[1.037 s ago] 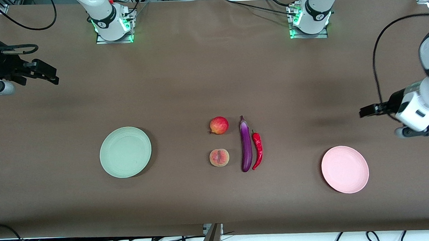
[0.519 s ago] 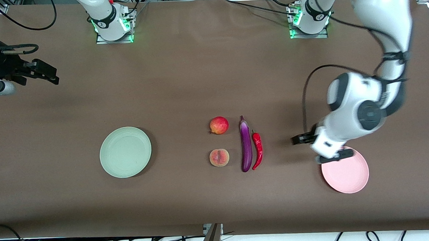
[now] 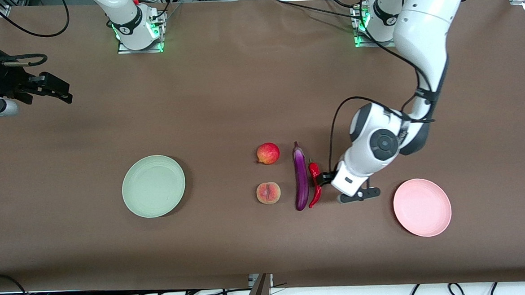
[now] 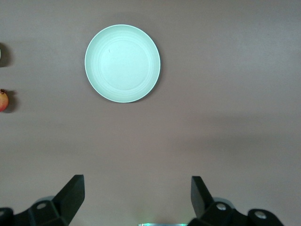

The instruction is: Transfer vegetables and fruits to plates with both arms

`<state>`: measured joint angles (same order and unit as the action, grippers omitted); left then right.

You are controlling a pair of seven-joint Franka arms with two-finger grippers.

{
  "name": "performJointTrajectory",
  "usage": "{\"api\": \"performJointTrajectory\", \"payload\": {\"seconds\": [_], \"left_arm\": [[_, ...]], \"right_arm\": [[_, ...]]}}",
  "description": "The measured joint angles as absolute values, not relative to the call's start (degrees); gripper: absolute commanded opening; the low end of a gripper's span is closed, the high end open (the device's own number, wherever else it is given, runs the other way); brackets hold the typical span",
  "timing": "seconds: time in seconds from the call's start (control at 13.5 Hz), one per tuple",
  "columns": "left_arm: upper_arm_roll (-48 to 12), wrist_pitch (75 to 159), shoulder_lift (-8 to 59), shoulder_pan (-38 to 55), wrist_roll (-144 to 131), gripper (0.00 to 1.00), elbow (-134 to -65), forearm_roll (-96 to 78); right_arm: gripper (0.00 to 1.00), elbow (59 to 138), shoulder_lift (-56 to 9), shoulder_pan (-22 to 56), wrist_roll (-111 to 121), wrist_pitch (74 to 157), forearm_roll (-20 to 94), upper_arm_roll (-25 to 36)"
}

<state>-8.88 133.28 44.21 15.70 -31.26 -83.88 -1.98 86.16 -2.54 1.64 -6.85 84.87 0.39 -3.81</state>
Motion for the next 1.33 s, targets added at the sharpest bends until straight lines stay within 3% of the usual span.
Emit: {"api": "performJointTrajectory", "payload": {"seconds": [0.81,0.89,1.11,1.19,1.33], "left_arm": [[-7.2,141.8,49.7,17.4,-32.6,1.00,-83.8,-1.0],[-7.2,142.4,50.0,17.4,-32.7,0.83,-83.8,0.7],[-7.2,142.9,50.5,17.4,-32.7,0.15,-83.8,2.9],[-7.2,143.0,50.5,17.4,-32.7,0.00,-83.8,3.0],[-7.2,143.0,50.5,17.4,-32.7,0.00,-83.6,3.3]], "right_arm": [[1.00,86.2,-2.5,1.6,-6.9,84.6,0.4,-3.8],[1.00,86.2,-2.6,1.6,-6.9,84.6,0.4,-3.9],[1.00,86.2,-3.5,1.8,-6.7,85.0,0.4,-4.2],[1.00,86.2,-4.4,2.1,-6.6,85.4,0.4,-4.4],[1.00,86.2,-6.4,3.7,-6.6,86.0,0.4,-4.5]]}}
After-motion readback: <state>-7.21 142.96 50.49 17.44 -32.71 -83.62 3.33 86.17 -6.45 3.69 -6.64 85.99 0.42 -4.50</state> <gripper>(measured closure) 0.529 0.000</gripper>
